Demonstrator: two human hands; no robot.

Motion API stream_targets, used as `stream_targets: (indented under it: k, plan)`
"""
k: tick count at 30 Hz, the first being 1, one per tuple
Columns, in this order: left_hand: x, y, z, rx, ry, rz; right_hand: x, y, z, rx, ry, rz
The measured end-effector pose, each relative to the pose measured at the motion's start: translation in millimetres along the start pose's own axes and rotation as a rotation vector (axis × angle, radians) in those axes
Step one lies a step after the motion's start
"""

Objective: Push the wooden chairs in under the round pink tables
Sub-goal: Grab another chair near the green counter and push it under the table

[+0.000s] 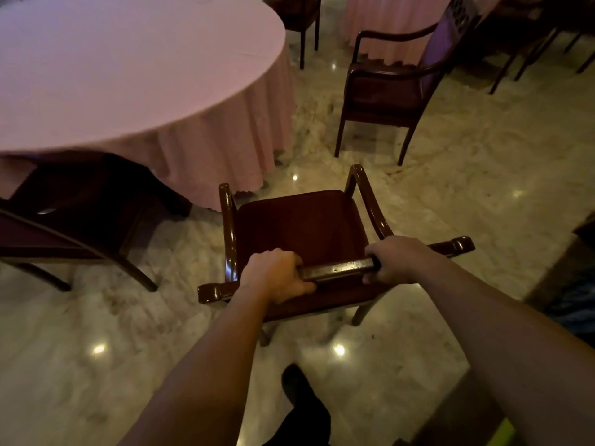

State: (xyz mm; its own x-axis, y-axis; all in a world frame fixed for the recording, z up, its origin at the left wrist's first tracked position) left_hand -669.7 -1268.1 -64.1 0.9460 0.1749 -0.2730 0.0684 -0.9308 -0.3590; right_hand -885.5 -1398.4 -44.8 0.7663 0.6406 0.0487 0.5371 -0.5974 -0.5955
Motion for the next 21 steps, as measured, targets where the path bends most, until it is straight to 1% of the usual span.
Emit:
stream_targets:
  k: [5, 11, 21]
  plan:
    - [25.9, 40.4, -23.1, 0.000, -0.039, -0.072, -2.1, 47.9, -31.2, -0.081, -0.076, -0.068]
    - [49.6, 82.9, -39.6, 0.028, -0.051, -0.158, -7.4, 94.7, -64.4, -0.099, -0.138, -0.145]
    - [61.7, 125.6, -63.6, 0.015, -0.154, -0.306, -16.3, 154.4, -116.6, -0.005, -0.197, -0.263]
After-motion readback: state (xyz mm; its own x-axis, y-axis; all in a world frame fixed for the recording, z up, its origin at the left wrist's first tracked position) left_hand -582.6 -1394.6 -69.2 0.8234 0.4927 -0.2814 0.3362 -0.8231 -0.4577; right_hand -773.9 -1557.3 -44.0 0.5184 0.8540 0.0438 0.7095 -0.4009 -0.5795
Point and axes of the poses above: each hand's wrist, its own y-axis towards the middle knuckle, its own z-axis out of the palm, x = y × z, the point moved 1 cm from there along y, towards the middle knuckle, and after that the axes turned 3 degrees about x, right-handed, at the moved point
